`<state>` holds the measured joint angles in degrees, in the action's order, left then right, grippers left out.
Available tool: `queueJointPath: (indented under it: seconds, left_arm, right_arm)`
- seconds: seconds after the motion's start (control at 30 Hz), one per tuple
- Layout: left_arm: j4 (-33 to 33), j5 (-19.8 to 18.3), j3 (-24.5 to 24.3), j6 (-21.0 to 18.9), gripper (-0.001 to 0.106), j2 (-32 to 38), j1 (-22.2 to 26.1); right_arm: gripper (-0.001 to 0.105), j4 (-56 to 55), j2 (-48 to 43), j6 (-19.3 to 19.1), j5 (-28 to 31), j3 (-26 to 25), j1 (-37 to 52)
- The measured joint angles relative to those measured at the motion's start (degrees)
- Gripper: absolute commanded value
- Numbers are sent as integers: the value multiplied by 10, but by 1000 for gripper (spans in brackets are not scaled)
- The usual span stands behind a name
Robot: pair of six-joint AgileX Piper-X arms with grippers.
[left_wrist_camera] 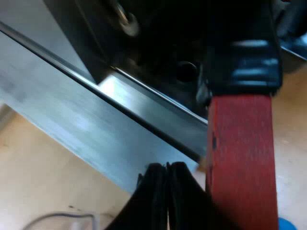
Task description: Put the handle in the coffee machine
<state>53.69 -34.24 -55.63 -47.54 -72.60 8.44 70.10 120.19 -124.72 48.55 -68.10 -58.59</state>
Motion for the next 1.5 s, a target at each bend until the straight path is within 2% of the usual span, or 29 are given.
queueJointPath:
  seconds: [0.1, 0.23, 0.4, 0.6, 0.93, 1.13, 1.33, 1.5]
  left_arm:
    - [13, -14, 0, 4, 1, 0, 0]
    - [14, -10, 0, 6, 0, 0, -5]
    - [42, -9, 0, -10, 0, 2, -60]
    - [42, 2, 0, -33, 0, 23, -91]
    - [43, -1, 2, -59, 0, 27, -96]
    - [48, -11, 3, -66, 0, 27, -97]
    - [50, -13, 3, -65, 0, 27, -102]
    - [50, -13, 3, -71, 0, 27, -104]
  right_arm:
    - [39, 1, 0, 0, 0, 0, 0]
    - [39, 1, 0, 0, 0, 0, 0]
    - [39, 4, 0, -2, 0, 0, 0]
    - [39, 8, 4, -4, 4, 0, 0]
    - [39, 8, 4, -4, 12, 0, 0]
    - [38, 12, 4, -4, 49, 0, -7]
    - [27, 9, 4, -4, 86, -2, -24]
    - [26, 10, -10, -2, 94, 16, -34]
